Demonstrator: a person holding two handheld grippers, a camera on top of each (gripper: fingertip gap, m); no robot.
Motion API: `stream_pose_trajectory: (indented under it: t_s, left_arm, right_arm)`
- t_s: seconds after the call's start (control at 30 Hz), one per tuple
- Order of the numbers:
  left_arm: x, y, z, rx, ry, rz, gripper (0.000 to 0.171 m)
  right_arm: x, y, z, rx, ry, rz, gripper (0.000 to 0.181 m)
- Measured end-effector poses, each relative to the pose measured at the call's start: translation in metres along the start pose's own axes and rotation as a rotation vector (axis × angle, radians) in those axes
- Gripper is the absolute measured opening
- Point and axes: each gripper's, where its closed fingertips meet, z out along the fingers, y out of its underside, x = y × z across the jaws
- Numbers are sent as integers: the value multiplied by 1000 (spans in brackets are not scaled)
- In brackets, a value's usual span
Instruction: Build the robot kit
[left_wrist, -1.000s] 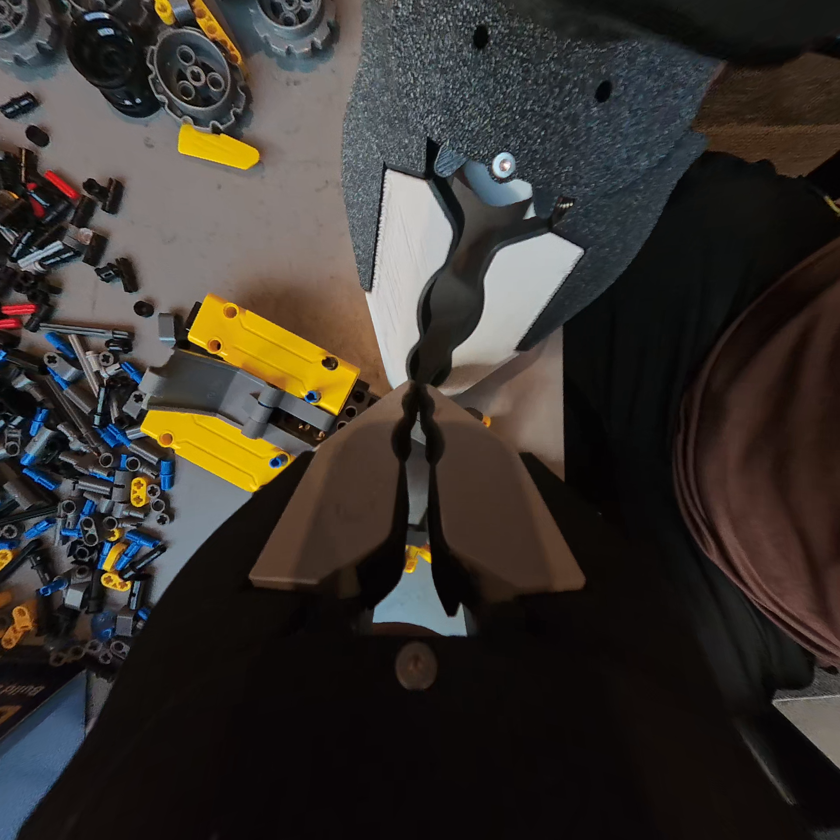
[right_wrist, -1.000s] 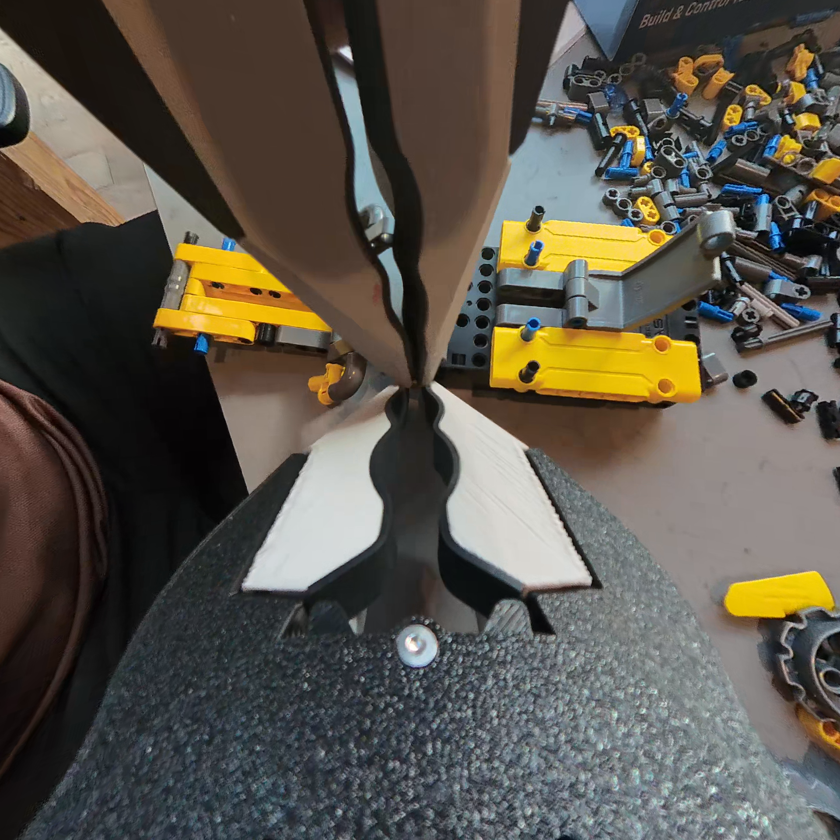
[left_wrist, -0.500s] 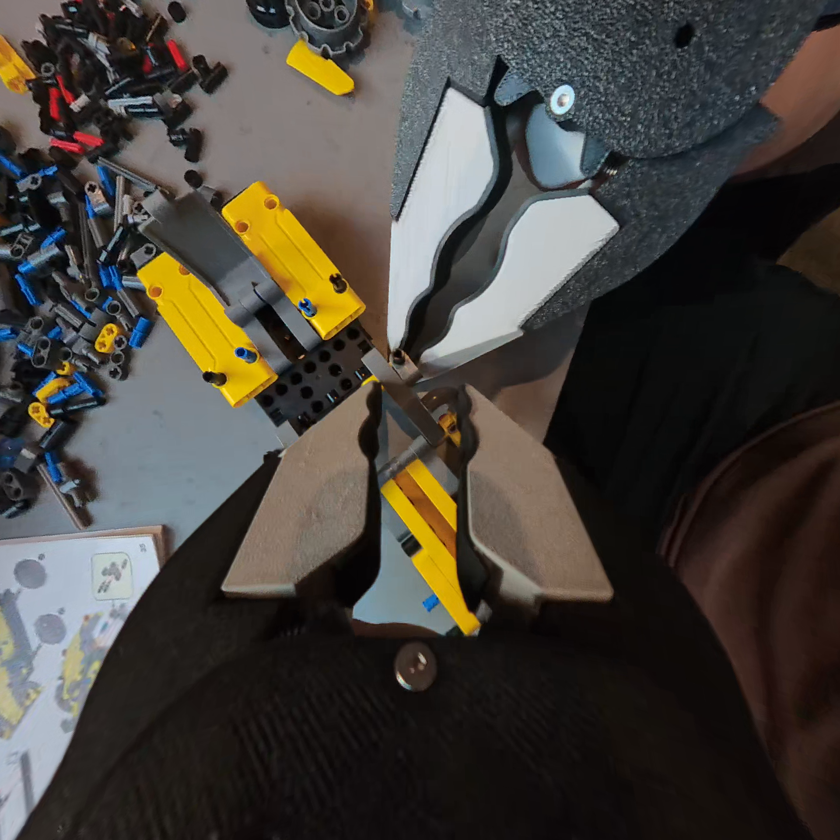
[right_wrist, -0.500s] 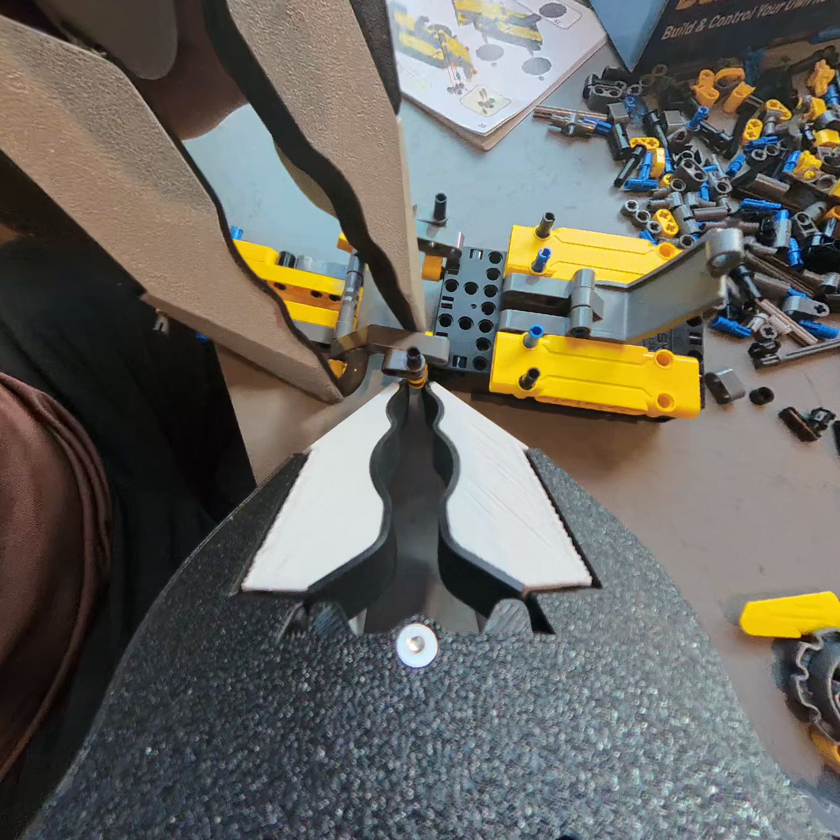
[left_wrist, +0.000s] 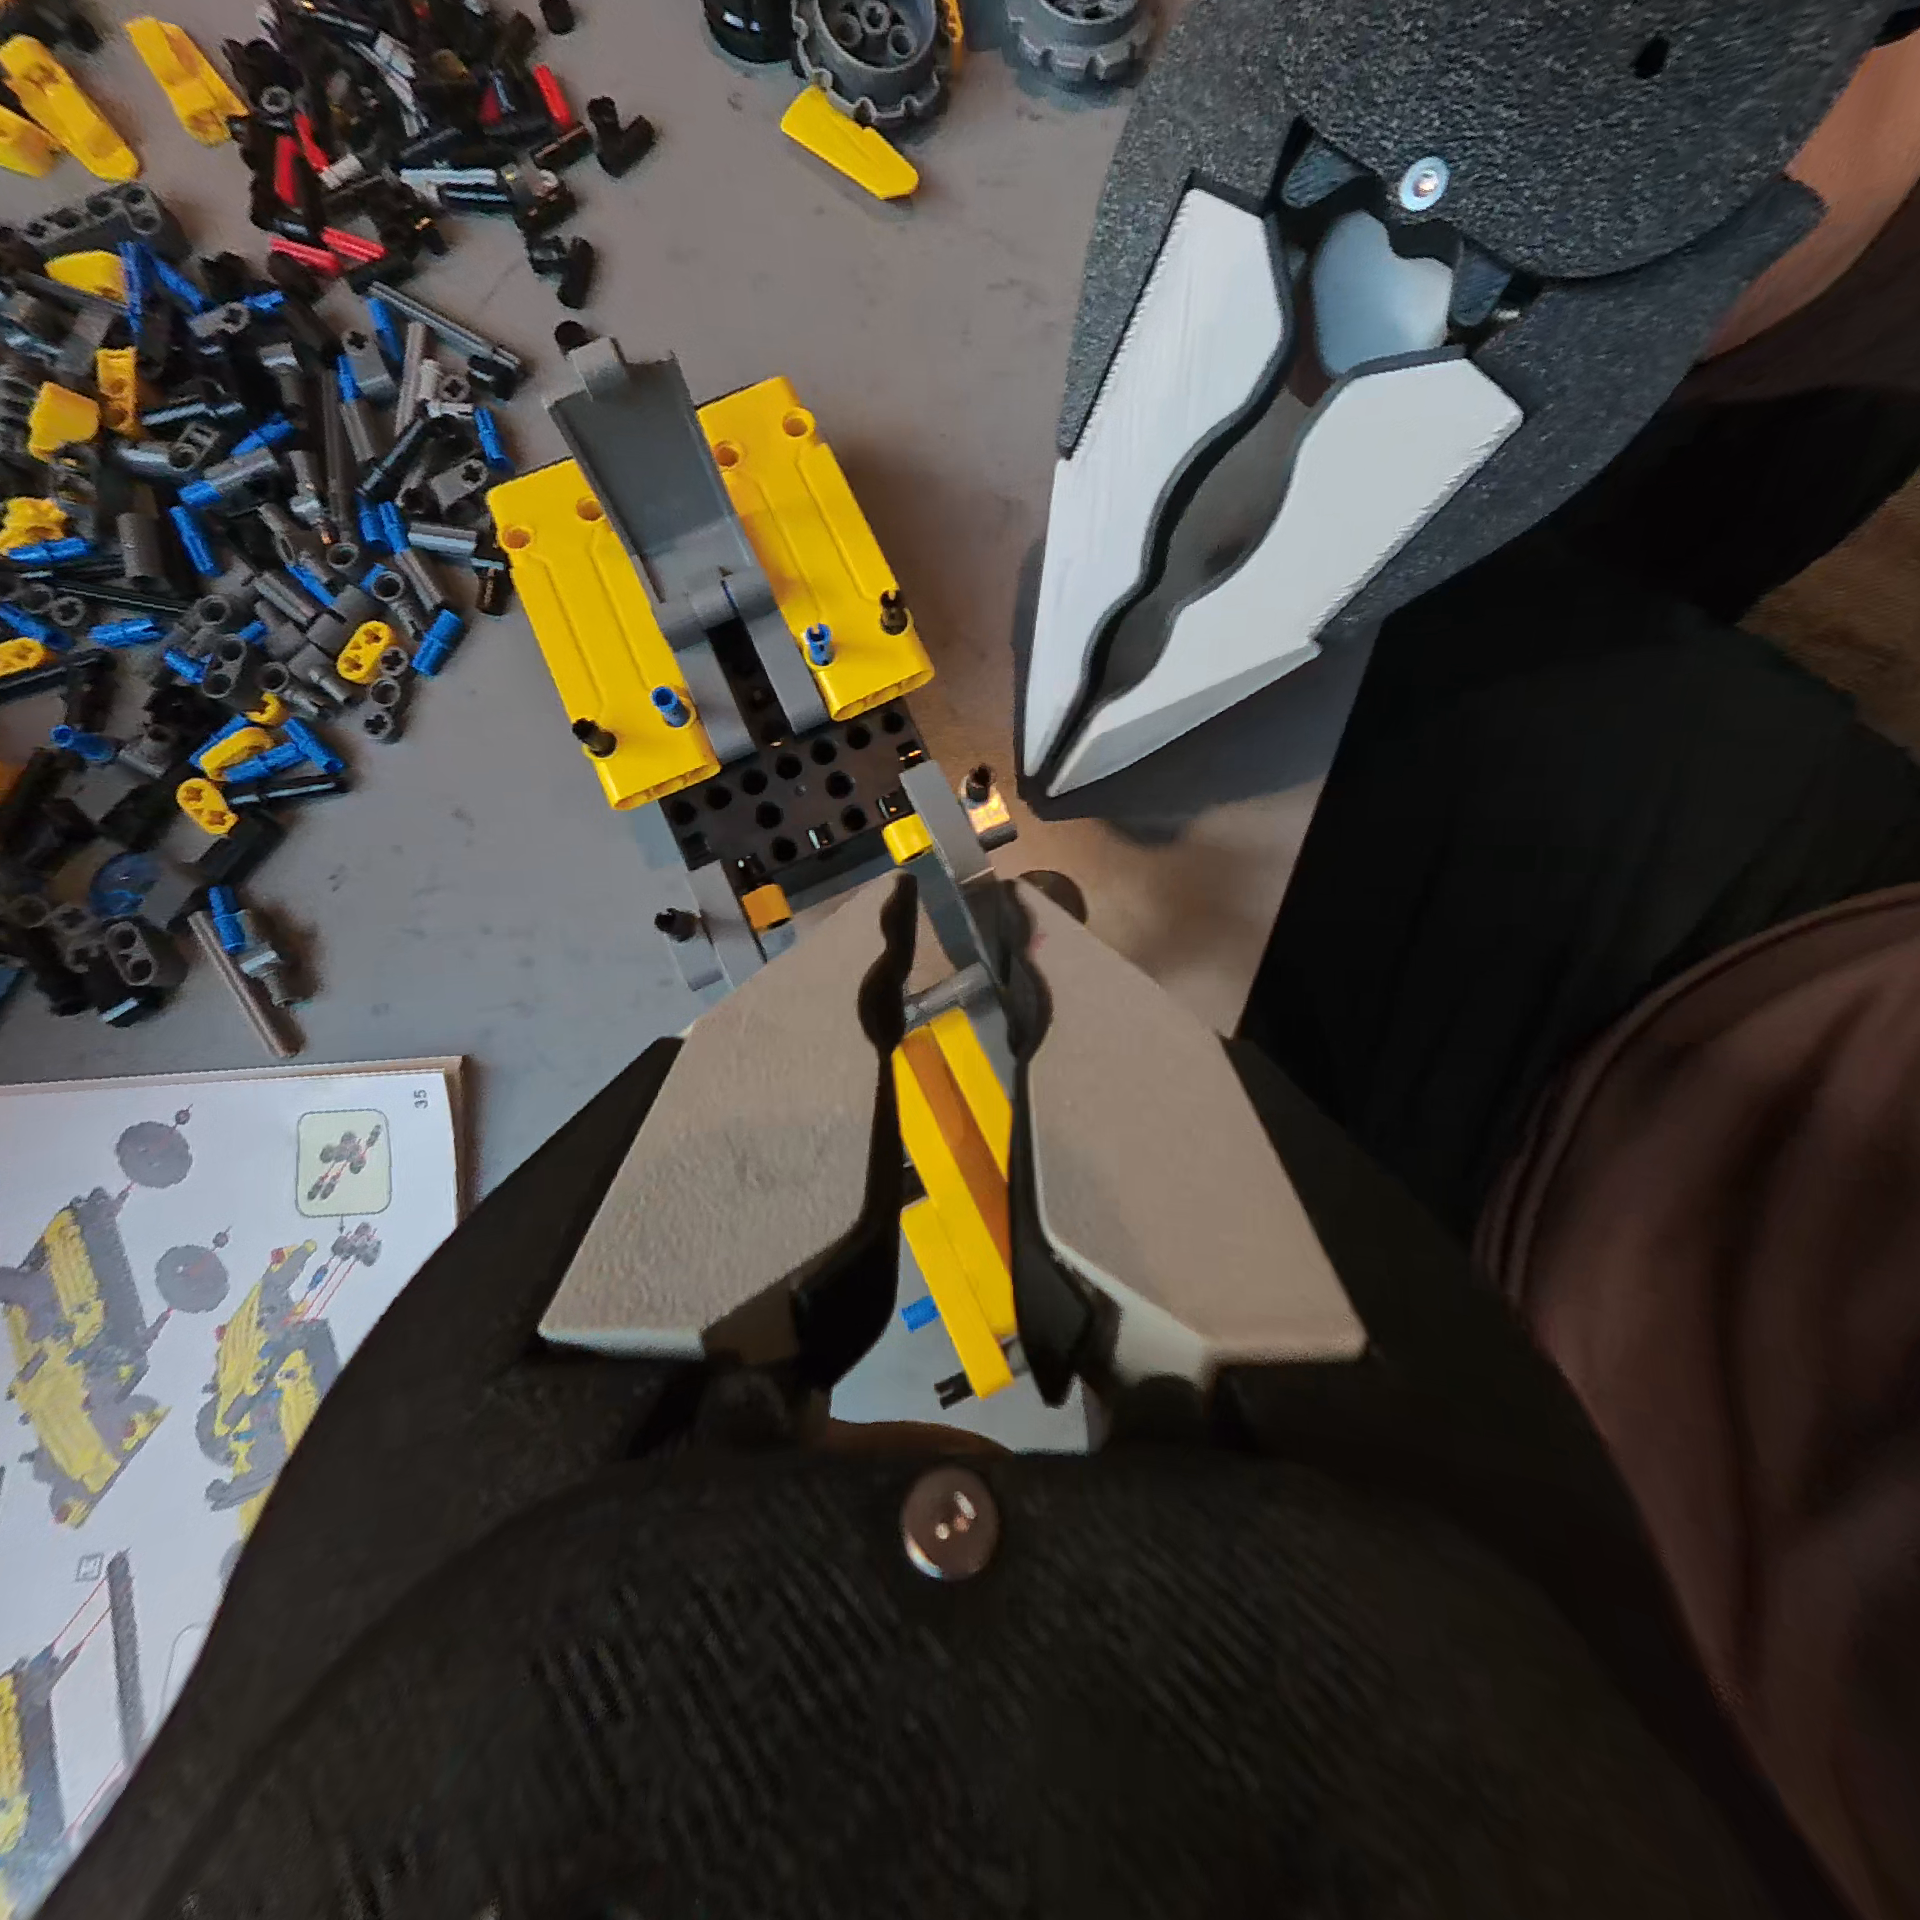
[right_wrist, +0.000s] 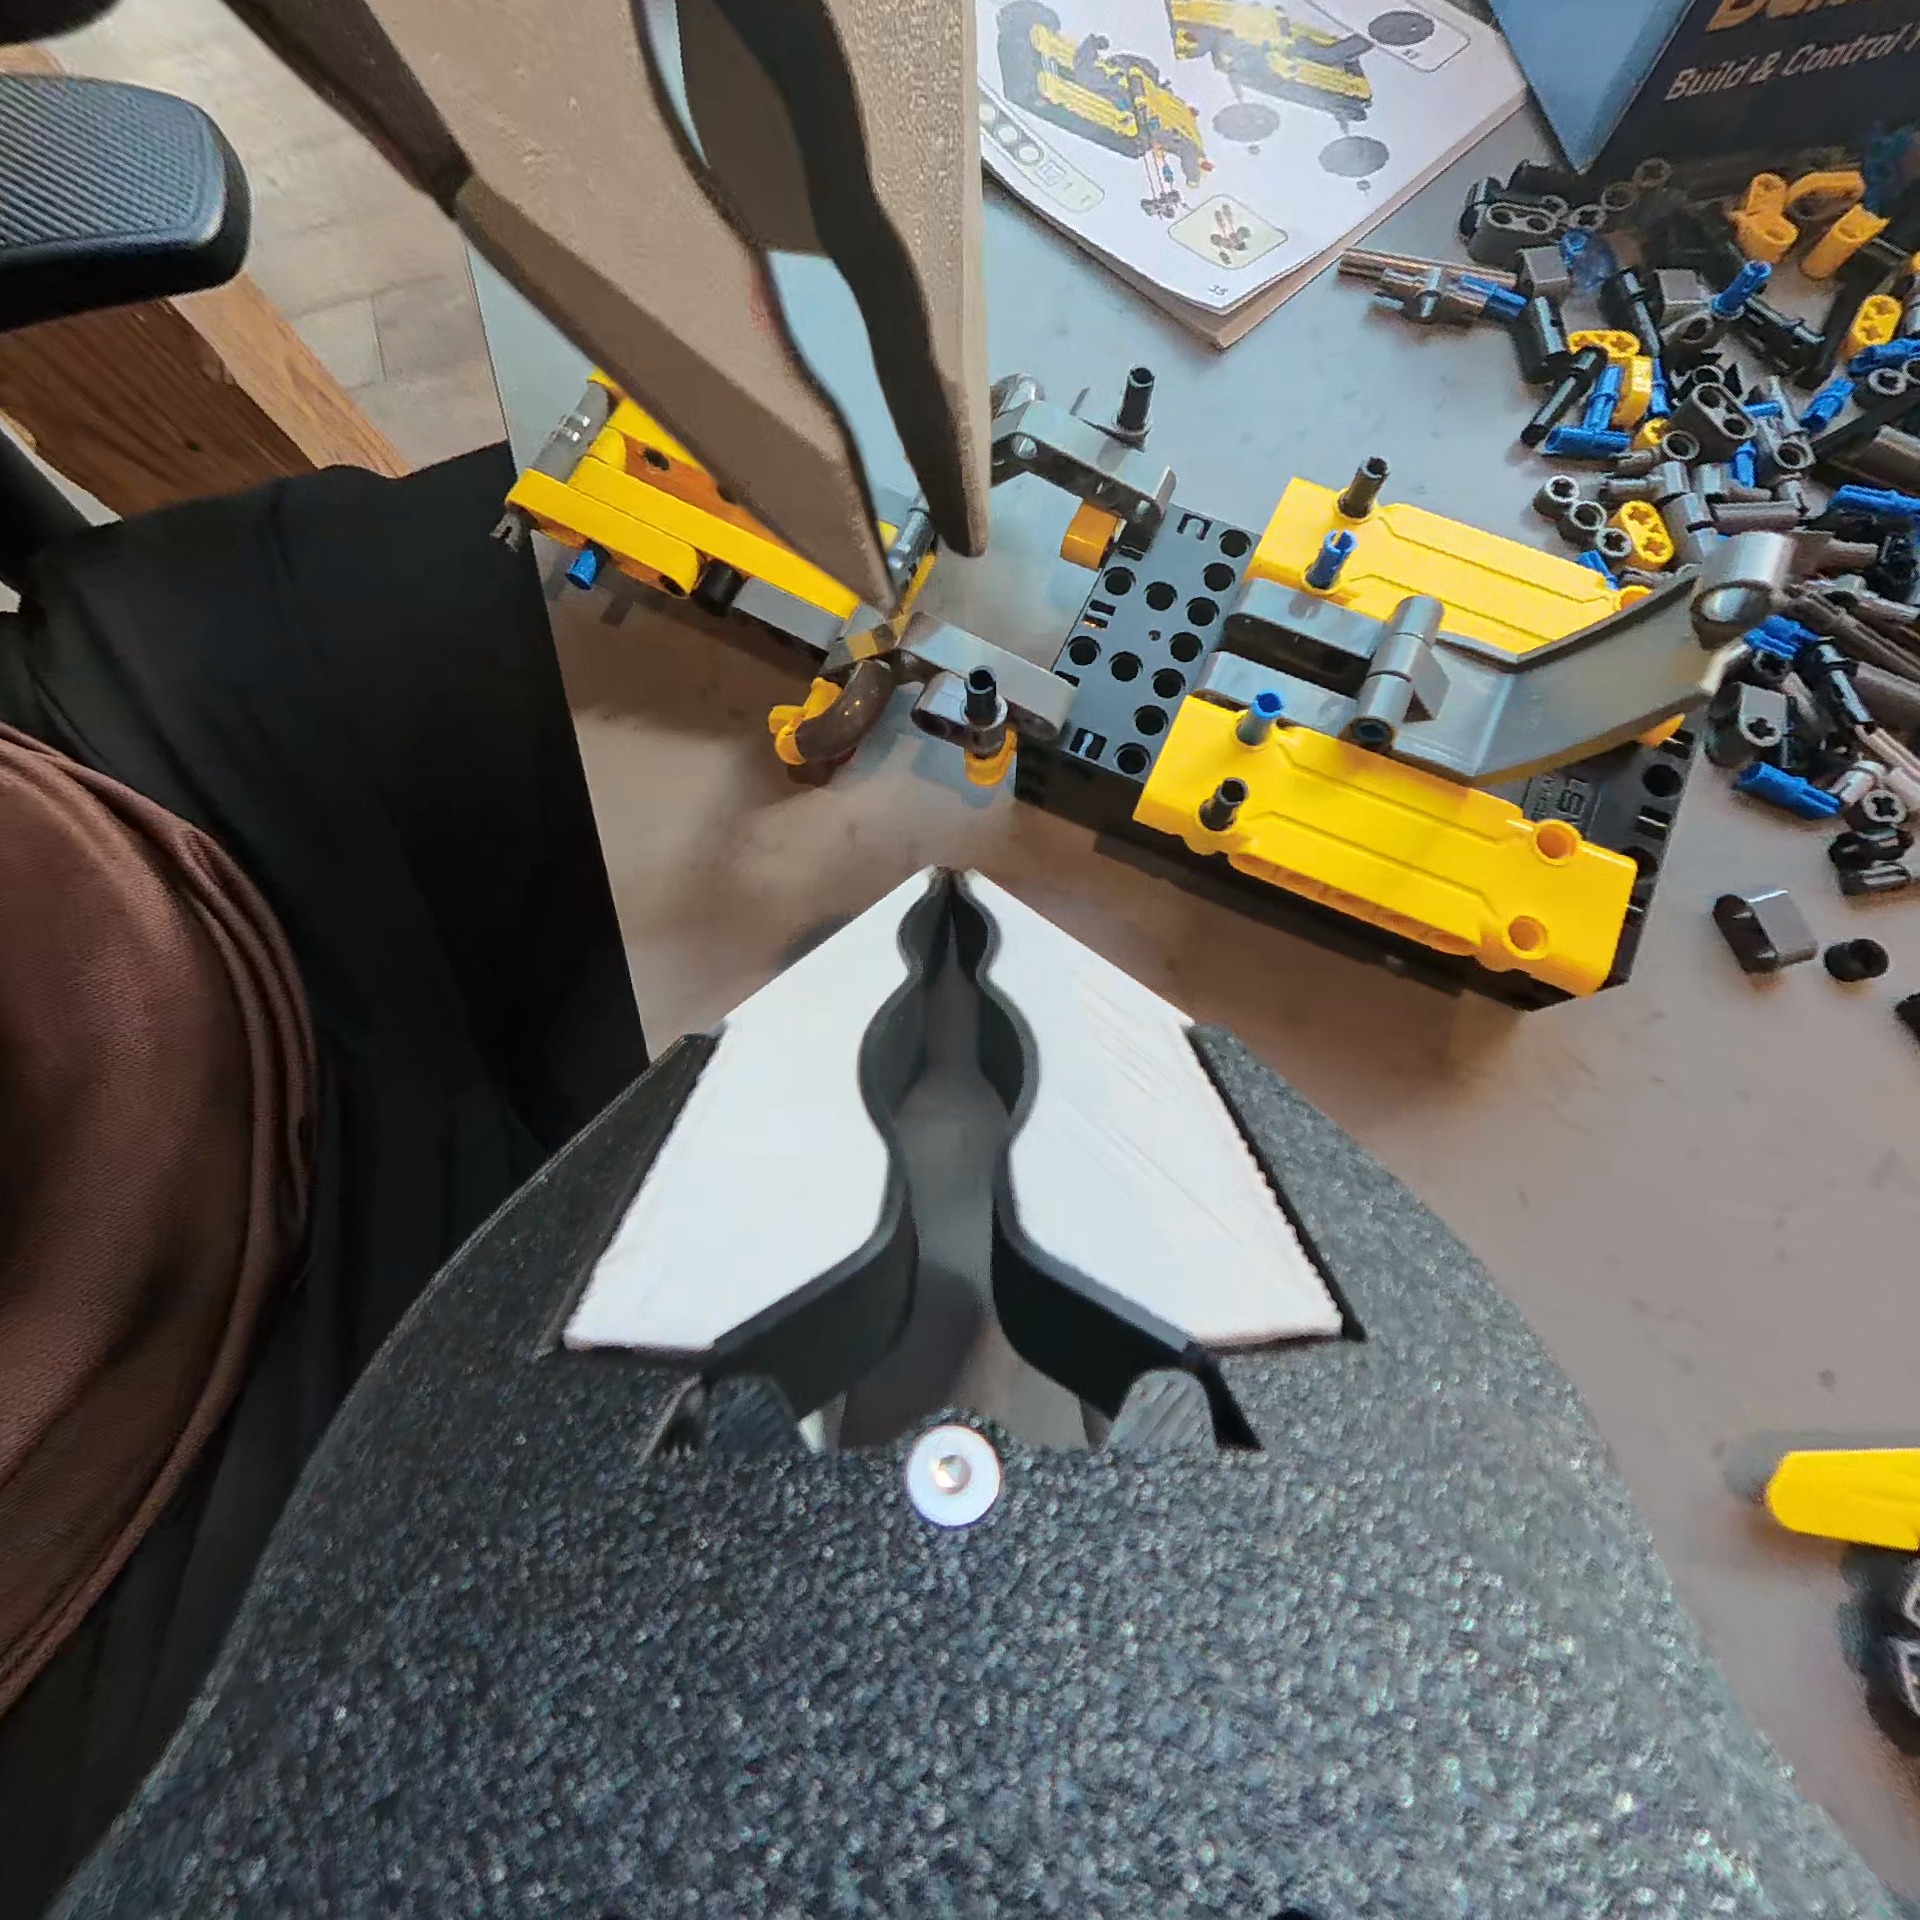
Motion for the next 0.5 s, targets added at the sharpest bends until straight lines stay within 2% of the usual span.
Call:
stream_pose_trajectory:
  t_s: [0.03,0.07,0.2,0.33,0.43,0.5]
  left_arm:
    - [4,0,3,-12,13,0,19]
    - [5,2,7,-30,10,3,26]
    - [8,-1,19,-32,26,3,22]
    - [3,-6,16,-24,16,-1,22]
    - [-1,-19,6,24,-8,50,10]
    - [-5,-20,5,-5,-24,112,12]
  right_arm:
    - [0,-2,-1,14,-2,6,0]
    - [0,-5,-3,36,-5,14,0]
    - [2,-16,-12,123,-18,43,0]
    - [6,-8,-6,64,2,64,5]
    - [10,-2,3,-5,57,55,4]
    - [10,-4,6,-11,60,75,3]
